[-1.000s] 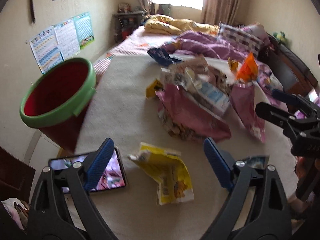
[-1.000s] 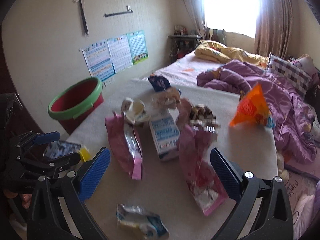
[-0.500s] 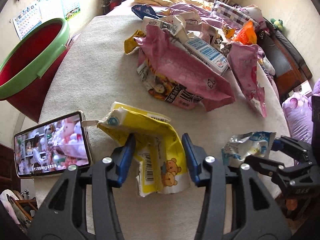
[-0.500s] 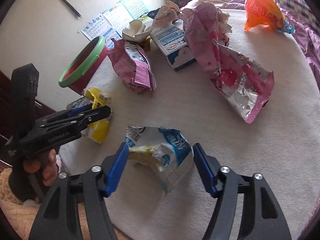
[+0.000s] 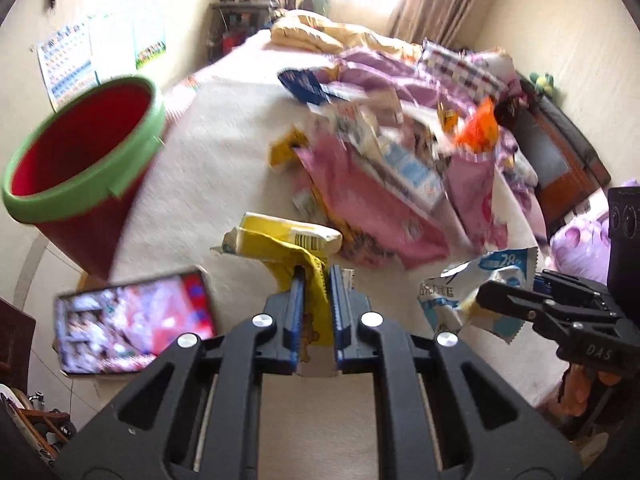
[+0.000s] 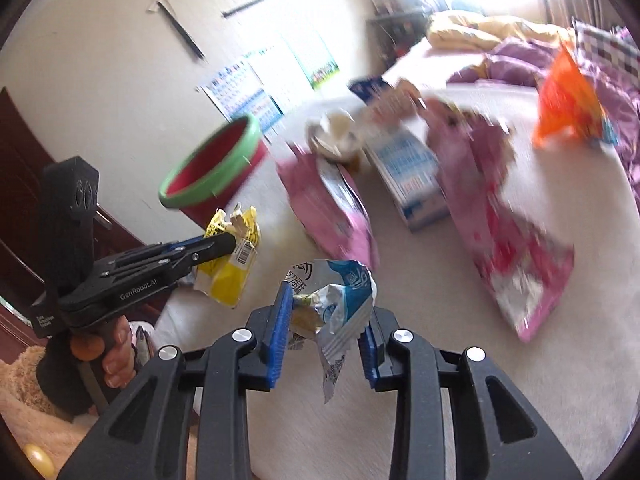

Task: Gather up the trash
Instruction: 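Grasp the yellow wrapper with the left tool while the right tool grasps a white-blue wrapper, then carry both wrappers over the green bucket and open both tools to drop them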

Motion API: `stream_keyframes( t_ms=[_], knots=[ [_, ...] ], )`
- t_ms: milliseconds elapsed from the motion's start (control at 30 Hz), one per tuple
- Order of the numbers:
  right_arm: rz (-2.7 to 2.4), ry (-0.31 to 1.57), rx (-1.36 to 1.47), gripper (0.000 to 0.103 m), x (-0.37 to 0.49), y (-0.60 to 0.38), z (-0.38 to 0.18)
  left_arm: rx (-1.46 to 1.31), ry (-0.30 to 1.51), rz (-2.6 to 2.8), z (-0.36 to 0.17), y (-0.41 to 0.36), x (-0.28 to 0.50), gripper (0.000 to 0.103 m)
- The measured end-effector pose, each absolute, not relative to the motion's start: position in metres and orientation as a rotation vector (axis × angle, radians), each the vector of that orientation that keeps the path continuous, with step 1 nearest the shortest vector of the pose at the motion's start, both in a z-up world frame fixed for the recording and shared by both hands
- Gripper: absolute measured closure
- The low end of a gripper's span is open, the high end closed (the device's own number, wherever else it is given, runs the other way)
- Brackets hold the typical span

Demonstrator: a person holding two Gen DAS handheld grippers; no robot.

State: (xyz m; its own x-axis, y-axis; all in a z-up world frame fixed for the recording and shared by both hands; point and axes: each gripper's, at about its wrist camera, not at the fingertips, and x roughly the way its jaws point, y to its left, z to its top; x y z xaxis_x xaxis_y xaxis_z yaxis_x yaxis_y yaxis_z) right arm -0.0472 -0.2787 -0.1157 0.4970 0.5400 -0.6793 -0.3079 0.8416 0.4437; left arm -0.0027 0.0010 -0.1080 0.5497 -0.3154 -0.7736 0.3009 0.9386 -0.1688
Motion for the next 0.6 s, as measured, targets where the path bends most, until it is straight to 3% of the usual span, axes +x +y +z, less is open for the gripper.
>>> stream_keyframes(
  t_ms=[600],
  knots=[
    [0.609,0.724,0.275,0.073,0.032,-0.155,-0.049,-0.075,0.674,-0.144,-0.029,0.156,0.052,0.091]
  ],
)
